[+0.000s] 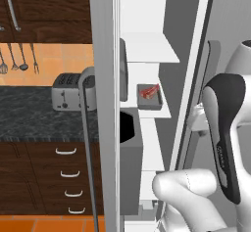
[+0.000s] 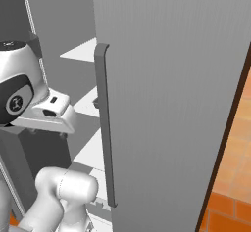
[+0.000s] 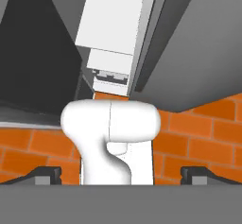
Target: Take the meat container that has the steak and place it on the second highest rack of the freezer. Then take the vegetable container that has the corn and garlic and place it on the highest rack of the freezer.
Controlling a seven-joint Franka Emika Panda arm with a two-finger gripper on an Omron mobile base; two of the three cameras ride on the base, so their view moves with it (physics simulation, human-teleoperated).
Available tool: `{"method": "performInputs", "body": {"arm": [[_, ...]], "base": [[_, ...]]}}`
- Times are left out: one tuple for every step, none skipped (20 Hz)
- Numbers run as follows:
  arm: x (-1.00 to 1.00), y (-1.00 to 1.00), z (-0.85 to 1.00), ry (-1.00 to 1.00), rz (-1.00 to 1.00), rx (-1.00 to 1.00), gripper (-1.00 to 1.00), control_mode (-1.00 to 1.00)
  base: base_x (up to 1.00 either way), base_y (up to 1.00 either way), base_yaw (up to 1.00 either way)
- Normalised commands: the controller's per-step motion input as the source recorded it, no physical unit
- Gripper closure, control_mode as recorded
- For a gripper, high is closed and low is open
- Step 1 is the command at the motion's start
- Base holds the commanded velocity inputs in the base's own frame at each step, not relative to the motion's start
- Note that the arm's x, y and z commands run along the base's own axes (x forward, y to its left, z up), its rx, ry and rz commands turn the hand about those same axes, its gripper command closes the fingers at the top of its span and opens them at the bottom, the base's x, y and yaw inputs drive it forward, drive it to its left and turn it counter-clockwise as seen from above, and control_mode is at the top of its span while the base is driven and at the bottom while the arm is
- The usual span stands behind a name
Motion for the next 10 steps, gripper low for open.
{"method": "performInputs", "body": {"arm": [[-0.05, 0.17, 0.0, 0.0, -0.25, 0.08, -1.0, -1.0], [-0.01, 0.0, 0.0, 0.0, -0.19, 0.07, -1.0, -1.0], [0.0, 0.0, 0.0, 0.0, -0.07, 0.01, -1.0, -1.0], [0.0, 0.0, 0.0, 0.0, -0.01, 0.0, -1.0, -1.0], [0.0, 0.0, 0.0, -0.04, -0.05, 0.0, -1.0, -1.0], [0.0, 0.0, 0.0, -0.01, -0.05, 0.0, -1.0, -1.0], [0.0, 0.0, 0.0, -0.02, 0.0, 0.0, -1.0, -1.0], [0.0, 0.0, 0.0, 0.0, 0.0, 0.0, -1.0, -1.0], [0.0, 0.0, 0.0, 0.0, 0.0, 0.0, -1.0, -1.0], [-0.01, 0.0, 0.0, -0.05, 0.0, 0.0, -1.0, -1.0]], "base": [[0.0, 0.0, 0.0], [0.0, 0.0, 0.0], [0.0, 0.0, 0.0], [0.0, 0.0, 0.0], [0.0, 0.0, 0.0], [0.0, 0.0, 0.0], [0.0, 0.0, 0.0], [0.0, 0.0, 0.0], [0.0, 0.0, 0.0], [0.0, 0.0, 0.0]]}}
